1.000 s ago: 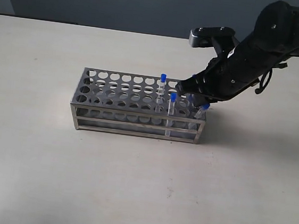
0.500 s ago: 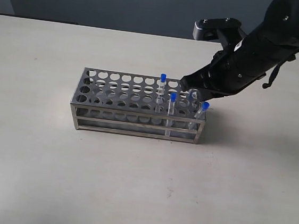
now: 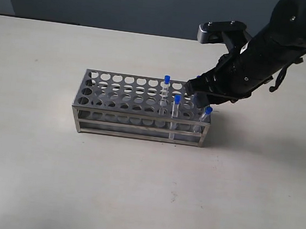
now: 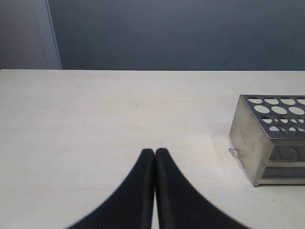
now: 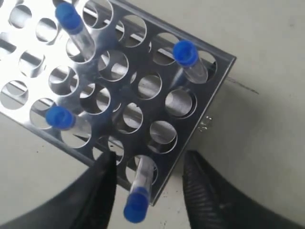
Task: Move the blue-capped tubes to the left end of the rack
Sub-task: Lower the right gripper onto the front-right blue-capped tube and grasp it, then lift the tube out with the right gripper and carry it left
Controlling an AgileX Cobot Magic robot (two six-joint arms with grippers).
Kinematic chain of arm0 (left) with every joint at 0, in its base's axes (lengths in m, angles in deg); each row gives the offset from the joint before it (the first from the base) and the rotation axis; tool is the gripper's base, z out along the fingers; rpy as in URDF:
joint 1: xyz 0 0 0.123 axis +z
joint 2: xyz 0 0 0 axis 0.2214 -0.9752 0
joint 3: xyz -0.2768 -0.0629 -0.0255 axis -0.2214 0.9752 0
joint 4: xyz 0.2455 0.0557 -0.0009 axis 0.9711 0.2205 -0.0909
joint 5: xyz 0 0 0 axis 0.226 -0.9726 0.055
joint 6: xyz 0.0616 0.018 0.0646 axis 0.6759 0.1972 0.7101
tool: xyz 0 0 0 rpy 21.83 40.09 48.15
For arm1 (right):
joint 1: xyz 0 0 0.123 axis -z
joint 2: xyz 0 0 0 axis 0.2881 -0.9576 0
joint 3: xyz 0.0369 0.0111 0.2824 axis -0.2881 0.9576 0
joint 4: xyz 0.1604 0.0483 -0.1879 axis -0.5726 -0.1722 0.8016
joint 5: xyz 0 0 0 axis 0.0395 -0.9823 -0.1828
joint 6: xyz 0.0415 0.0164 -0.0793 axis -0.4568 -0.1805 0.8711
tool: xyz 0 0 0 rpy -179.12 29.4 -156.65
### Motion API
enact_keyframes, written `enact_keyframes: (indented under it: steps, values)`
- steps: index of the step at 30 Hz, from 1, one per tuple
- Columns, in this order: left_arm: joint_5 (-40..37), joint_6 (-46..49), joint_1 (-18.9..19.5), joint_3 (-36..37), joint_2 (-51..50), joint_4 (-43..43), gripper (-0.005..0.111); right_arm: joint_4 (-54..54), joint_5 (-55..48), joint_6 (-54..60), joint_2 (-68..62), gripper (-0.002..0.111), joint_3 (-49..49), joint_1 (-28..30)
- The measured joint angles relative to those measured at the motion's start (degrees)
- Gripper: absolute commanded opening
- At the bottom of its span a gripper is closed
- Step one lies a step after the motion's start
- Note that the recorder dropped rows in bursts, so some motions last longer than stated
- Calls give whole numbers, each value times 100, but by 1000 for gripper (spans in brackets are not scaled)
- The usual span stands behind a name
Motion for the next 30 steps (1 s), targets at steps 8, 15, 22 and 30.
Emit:
enact_keyframes:
  steps: [8,15,22,30]
  values:
    - [0,0,0,0,0,0,1,0,-348,-32,0,33,0,0]
    - [0,0,0,0,0,0,1,-116,-351,-42,-83,32,0,0]
    - [0,0,0,0,0,0,1,-204,-403,-66,-354,0,-32,24]
    - [0,0,0,0,0,0,1,-92,-501,-54,267,0,-32,24]
